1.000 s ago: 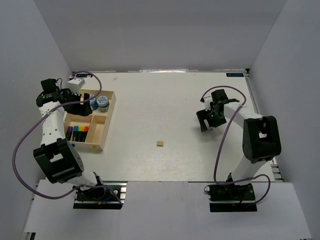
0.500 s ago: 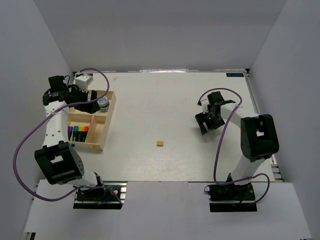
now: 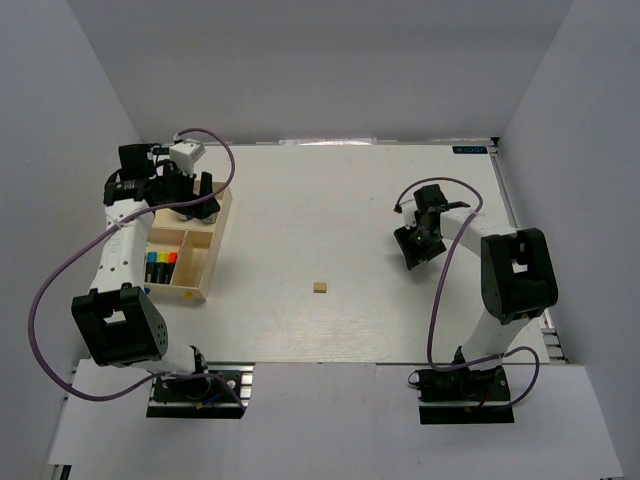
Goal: Sort the stationery into containers
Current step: Pick up the stationery from the center of the board.
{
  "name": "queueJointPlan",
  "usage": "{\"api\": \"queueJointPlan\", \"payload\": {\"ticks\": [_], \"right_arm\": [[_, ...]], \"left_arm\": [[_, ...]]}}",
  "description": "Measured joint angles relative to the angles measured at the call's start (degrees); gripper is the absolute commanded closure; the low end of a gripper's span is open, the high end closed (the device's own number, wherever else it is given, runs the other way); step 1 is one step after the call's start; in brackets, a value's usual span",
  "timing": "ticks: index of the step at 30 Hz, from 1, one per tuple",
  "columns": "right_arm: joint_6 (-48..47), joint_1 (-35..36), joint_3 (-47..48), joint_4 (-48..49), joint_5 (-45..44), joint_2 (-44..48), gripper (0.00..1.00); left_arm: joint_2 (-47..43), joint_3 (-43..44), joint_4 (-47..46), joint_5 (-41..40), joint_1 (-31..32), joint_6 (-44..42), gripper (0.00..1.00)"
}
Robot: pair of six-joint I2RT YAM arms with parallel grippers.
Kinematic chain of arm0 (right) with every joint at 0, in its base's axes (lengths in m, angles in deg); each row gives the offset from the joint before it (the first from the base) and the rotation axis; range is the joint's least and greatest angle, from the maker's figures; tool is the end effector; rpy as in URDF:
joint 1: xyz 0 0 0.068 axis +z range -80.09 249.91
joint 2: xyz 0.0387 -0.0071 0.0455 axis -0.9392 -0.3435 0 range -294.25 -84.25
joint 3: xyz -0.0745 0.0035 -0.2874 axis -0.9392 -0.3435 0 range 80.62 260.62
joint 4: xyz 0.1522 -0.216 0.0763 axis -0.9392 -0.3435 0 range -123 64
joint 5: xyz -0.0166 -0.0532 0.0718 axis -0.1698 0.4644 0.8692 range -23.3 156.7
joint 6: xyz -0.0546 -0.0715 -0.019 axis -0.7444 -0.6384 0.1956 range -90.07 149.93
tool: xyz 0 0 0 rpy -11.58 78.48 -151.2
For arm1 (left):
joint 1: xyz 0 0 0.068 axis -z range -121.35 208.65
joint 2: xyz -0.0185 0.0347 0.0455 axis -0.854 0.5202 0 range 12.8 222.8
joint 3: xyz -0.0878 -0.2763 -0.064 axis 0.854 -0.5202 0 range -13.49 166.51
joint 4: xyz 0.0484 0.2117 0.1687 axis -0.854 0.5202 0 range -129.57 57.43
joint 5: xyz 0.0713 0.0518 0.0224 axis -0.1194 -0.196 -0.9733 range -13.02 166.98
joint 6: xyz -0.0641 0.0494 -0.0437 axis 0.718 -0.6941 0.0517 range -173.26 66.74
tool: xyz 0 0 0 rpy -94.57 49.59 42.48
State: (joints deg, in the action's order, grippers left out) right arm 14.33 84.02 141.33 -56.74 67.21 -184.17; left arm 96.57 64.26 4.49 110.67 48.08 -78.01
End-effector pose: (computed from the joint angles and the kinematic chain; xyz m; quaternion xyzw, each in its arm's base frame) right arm 0.3513 0.0891 0.1335 -0.2532 0.9516 0.0021 0.1742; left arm 0.3471 0.0181 0.3237 0.2092 0.8805 -0.1604 0.3940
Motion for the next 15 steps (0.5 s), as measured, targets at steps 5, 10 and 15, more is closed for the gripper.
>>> {"api": "queueJointPlan", "payload": {"ticks": [5, 10, 15], "right_arm": [[-0.2, 0.3, 0.1, -0.2, -0.1, 0.1, 0.54], [1.4, 0.9, 1.2, -1.2, 11.0, 1.7, 0.56], [5.3, 1.6, 8.4, -2.2, 31.7, 6.3, 0.54]], "left_arm": [[0.0, 0.0, -1.0, 0.7, 1.4, 1.7, 0.14], [-0.4, -2.6, -5.6, 7.7, 1.9, 6.3, 0.12], [-6.0, -14.6, -16.6, 17.0, 5.6, 13.2, 0.19]]}}
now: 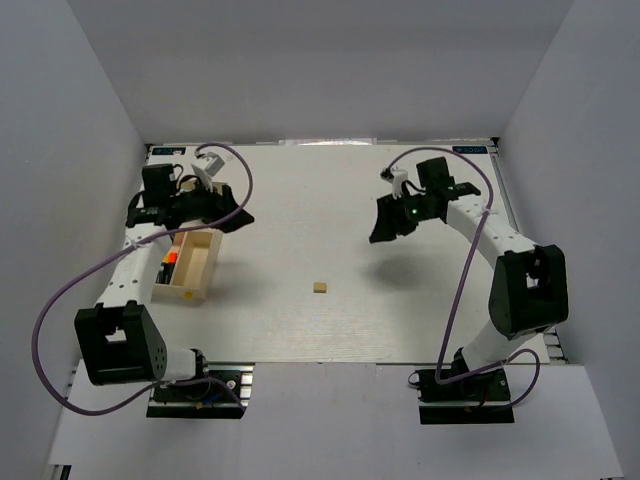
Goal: Sort the stationery into containers
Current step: Pick up the stationery from the center of the board.
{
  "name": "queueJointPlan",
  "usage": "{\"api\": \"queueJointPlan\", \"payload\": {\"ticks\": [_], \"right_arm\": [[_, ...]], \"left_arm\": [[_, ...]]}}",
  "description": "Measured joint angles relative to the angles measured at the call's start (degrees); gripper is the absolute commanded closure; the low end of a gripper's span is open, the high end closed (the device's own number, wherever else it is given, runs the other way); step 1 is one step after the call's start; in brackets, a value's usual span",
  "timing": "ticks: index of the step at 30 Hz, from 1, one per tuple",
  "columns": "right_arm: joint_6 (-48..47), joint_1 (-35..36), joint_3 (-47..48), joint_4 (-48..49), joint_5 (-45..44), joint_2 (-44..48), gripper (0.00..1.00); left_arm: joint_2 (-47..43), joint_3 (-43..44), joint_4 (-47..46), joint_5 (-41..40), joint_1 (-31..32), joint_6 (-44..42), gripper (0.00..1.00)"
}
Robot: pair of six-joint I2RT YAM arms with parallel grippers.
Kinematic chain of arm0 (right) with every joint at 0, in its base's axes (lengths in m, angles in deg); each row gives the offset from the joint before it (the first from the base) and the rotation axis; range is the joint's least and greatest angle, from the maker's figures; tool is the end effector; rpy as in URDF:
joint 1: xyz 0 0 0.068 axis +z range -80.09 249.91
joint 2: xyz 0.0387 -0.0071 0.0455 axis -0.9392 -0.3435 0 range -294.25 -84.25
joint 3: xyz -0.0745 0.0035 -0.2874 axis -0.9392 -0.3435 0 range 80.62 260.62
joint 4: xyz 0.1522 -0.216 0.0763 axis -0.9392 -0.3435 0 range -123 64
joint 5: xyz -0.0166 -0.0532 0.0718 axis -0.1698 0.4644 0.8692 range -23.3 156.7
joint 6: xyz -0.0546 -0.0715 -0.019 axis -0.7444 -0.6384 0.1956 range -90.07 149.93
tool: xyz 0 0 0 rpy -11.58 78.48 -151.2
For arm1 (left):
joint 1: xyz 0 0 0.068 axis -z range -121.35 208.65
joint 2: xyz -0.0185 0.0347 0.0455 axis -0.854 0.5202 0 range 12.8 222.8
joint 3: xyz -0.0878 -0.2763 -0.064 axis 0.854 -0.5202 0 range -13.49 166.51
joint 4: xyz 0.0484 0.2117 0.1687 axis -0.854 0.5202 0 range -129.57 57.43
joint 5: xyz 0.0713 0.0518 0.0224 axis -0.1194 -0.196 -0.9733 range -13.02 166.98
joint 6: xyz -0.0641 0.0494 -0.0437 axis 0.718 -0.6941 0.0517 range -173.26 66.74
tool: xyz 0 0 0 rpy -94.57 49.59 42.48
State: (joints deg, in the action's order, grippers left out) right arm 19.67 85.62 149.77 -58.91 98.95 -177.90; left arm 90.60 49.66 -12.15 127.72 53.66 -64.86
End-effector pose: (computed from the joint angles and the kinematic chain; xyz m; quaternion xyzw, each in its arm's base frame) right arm 0.3508 0.1445 0.2276 -0.2831 0.8810 0.2791 0.2566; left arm 0.3232 -0.0360 0.3037 0.2214 0.8142 -0.3345 0.4197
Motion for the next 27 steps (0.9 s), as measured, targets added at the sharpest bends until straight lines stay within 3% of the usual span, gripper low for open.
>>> {"api": "queueJointPlan", "payload": {"ticks": [5, 12, 20, 27], "right_arm": [[5.9, 1.0, 5.6, 3.8, 22.0, 0.7, 0.55], [20.8, 3.6, 1.0, 13.6, 42.5, 0.7, 0.54], [34.6, 5.0, -3.7, 24.6, 50.2, 1.6, 0.51], [40.4, 5.5, -3.8, 29.5, 51.8, 1.7, 0.52]], "left_arm": [[-1.4, -1.9, -7.5, 5.6, 9.4, 2.6, 0.2], [-3.6, -4.8, -17.2, 4.0, 23.7, 2.7, 0.19], [-2.6, -4.6, -24.5, 1.4, 29.6, 4.1, 0.19], [0.6, -1.4, -21.6, 0.0, 34.5, -0.2, 0.15]]}}
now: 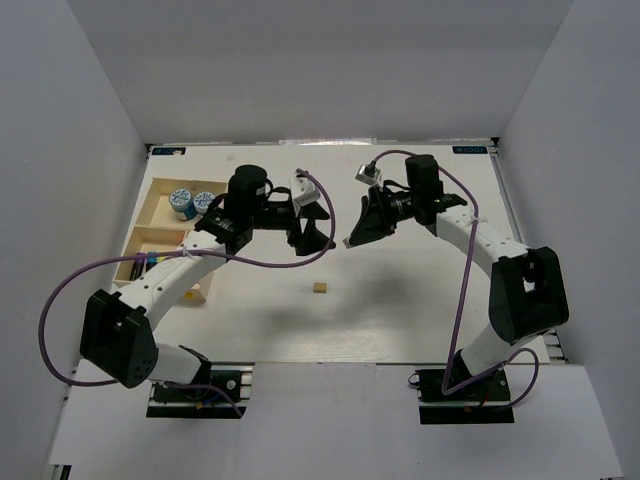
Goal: Sort the stationery into containers
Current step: Pick up the stationery from the center of the board.
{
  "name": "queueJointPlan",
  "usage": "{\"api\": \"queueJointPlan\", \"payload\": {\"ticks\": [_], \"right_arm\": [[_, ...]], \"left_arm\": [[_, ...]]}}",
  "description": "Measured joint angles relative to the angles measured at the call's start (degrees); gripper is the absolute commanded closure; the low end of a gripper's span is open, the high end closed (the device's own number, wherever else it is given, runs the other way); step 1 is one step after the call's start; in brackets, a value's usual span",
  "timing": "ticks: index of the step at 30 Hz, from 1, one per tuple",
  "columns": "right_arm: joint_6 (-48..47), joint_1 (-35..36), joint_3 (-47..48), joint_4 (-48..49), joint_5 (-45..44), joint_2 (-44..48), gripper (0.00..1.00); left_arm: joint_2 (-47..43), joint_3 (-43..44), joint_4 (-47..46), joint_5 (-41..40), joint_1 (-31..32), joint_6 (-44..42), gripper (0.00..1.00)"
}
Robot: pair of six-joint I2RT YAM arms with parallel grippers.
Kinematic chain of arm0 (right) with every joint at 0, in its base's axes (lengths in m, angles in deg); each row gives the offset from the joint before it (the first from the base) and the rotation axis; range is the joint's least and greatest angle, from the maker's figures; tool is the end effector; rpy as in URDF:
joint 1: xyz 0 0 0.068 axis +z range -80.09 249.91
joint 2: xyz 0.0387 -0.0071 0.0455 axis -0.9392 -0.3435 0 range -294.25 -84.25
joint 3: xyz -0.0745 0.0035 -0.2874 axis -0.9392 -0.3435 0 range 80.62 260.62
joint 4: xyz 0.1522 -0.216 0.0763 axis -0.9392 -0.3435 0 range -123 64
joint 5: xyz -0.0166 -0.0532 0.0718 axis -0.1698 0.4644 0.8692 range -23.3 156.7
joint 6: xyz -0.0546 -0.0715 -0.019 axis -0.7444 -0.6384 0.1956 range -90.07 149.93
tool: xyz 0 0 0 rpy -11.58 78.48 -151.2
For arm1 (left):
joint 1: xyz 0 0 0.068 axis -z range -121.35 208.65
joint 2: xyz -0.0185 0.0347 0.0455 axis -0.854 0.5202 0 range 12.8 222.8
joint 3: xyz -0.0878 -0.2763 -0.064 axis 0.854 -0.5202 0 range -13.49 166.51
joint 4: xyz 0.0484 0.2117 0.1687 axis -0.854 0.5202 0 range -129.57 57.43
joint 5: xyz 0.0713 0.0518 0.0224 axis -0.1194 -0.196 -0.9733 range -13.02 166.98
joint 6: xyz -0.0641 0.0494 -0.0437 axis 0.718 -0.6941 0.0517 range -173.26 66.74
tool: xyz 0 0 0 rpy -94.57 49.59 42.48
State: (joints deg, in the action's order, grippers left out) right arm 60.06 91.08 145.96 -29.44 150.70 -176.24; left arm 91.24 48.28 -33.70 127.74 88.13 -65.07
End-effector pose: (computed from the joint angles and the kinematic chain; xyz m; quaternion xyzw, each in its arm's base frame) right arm 0.3063 0.2067 0.2981 -0.2828 0.6680 0.6832 0.0835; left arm 0.2683 -0.2252 0.3312 0.4877 0.6192 -0.4293 0.4410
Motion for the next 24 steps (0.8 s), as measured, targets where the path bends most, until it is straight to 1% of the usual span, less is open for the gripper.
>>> {"api": "queueJointPlan", "payload": {"ticks": [7, 13, 19, 24], "right_arm": [[1.2, 0.4, 0.0, 0.9, 0.2, -0.5, 0.52], [1.5, 0.7, 0.0, 1.0, 0.2, -1.5, 0.52], [1.7, 1.0, 0.0, 1.1, 0.2, -1.9, 0.52], [1.7, 1.4, 0.0, 1.1, 0.2, -1.9, 0.52]], "left_arm": [[0.5, 3.2, 5.5, -0.1, 4.0, -7.8, 0.19], [0.8, 3.5, 7.9, -0.5, 6.0, -10.6, 0.22], [1.9, 5.3, 9.0, -1.1, 7.3, -11.9, 0.29], [2.9, 5.8, 9.3, -2.2, 8.4, -12.3, 0.45]]}}
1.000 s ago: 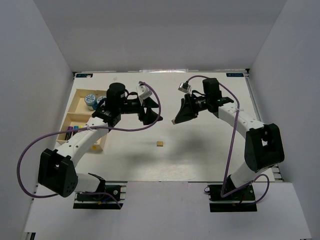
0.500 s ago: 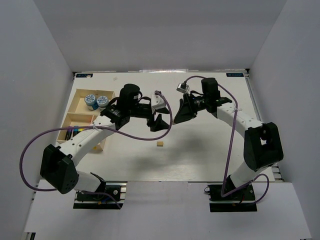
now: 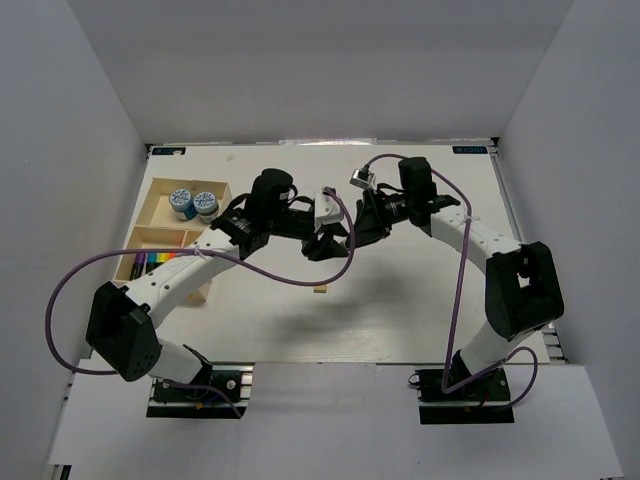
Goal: Sort the stationery into containers
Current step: Pick up the stationery from the center of the board, then place the stationery in the storage box.
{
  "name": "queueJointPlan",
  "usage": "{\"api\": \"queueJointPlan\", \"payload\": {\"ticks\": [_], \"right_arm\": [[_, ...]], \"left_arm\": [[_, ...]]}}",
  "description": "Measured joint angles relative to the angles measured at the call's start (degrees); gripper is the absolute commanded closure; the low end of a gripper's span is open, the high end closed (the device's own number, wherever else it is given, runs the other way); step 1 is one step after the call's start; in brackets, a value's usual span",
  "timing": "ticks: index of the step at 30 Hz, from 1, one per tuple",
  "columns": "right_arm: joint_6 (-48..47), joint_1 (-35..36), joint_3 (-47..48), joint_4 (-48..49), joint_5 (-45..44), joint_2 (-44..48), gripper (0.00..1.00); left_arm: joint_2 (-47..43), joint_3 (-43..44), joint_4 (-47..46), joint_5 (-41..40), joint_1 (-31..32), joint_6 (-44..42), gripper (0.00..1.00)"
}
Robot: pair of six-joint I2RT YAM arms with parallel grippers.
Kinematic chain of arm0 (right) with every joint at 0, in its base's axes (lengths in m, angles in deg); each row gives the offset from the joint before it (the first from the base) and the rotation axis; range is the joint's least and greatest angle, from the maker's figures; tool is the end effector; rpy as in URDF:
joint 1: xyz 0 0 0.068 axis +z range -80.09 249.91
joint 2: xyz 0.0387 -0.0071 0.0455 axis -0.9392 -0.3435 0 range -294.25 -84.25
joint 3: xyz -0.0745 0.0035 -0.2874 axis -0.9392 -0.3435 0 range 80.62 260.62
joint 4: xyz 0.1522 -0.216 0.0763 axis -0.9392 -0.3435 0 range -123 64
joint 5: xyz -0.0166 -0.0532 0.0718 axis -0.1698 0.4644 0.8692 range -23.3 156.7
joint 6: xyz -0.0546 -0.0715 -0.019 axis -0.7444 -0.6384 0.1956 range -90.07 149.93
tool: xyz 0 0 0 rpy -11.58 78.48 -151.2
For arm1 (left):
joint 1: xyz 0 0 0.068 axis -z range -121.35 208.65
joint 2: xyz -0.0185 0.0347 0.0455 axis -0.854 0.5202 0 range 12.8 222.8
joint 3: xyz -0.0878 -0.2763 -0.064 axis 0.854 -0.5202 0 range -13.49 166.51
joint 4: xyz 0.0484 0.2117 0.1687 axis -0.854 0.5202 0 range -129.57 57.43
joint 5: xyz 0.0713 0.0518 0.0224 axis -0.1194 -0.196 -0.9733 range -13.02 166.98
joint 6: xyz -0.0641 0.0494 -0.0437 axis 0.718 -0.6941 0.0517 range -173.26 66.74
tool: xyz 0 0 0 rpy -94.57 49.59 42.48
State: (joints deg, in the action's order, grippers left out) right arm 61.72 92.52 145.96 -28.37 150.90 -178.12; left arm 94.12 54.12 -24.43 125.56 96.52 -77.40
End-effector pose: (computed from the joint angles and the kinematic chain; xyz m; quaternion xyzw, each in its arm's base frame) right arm 0.3069 0.2168 0.2883 -0.2780 0.6699 0.6860 0.0589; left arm 0.2424 -0.2670 0.3338 0.5836 0.5648 -0.4070 0.4180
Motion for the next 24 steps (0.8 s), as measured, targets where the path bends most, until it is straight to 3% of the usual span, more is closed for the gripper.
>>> {"api": "queueJointPlan", "payload": {"ticks": [7, 11, 19, 22, 24], "right_arm": [[1.0, 0.0, 0.0, -0.2, 0.0, -0.3, 0.45], [1.4, 0.0, 0.0, -0.2, 0.0, -0.3, 0.14], [-0.6, -3.2, -0.2, -0.1, -0.2, -0.2, 0.11], [-8.5, -8.0, 0.3, -8.0, -4.6, 0.6, 0.11], [-16.2, -10.5, 2.3, -16.0, -12.5, 1.1, 0.11]], "left_arm": [[0.0, 0.0, 1.1, -0.6, 0.7, -1.0, 0.75], [0.0, 0.0, 1.2, -2.3, 0.9, -0.9, 0.96], [-3.1, -3.4, 1.4, -9.5, -1.3, 4.9, 1.0], [-5.4, -4.3, 3.6, -15.6, -3.5, 8.2, 1.0], [-6.2, -3.9, 6.7, -21.0, -5.8, 9.7, 1.0]]}}
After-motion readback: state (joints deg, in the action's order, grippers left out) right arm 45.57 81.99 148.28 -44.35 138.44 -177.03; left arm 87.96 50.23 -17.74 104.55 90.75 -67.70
